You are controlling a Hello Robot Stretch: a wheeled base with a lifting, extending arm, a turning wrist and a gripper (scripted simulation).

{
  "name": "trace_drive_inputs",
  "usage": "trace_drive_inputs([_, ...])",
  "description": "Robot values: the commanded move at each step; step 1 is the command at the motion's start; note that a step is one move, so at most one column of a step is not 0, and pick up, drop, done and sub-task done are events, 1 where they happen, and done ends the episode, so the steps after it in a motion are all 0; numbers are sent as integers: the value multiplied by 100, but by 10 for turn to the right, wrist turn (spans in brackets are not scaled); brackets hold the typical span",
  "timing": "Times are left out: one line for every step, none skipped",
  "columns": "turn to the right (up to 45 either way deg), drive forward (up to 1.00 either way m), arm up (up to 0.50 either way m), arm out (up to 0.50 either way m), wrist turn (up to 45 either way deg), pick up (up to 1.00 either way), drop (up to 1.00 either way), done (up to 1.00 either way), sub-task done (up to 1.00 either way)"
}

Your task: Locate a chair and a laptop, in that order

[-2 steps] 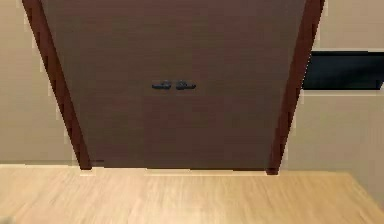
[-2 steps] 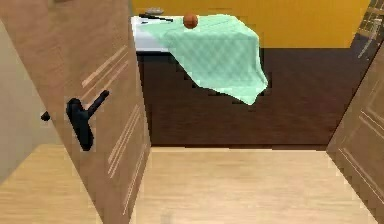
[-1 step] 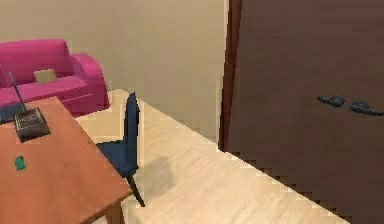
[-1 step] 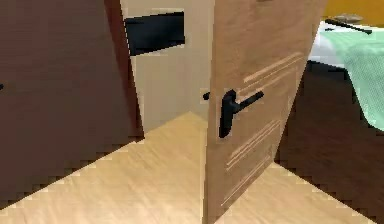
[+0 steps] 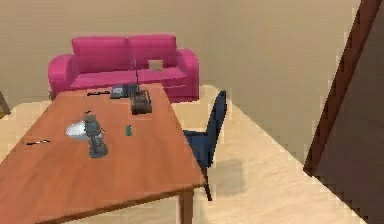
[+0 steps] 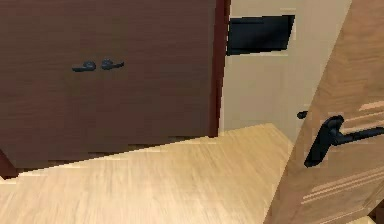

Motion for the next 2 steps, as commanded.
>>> trace_drive_inputs([0, 0, 0, 0, 0, 0, 0, 0, 100])
trace_drive_inputs([-450, 0, 0, 0, 0, 0, 0, 0, 0])
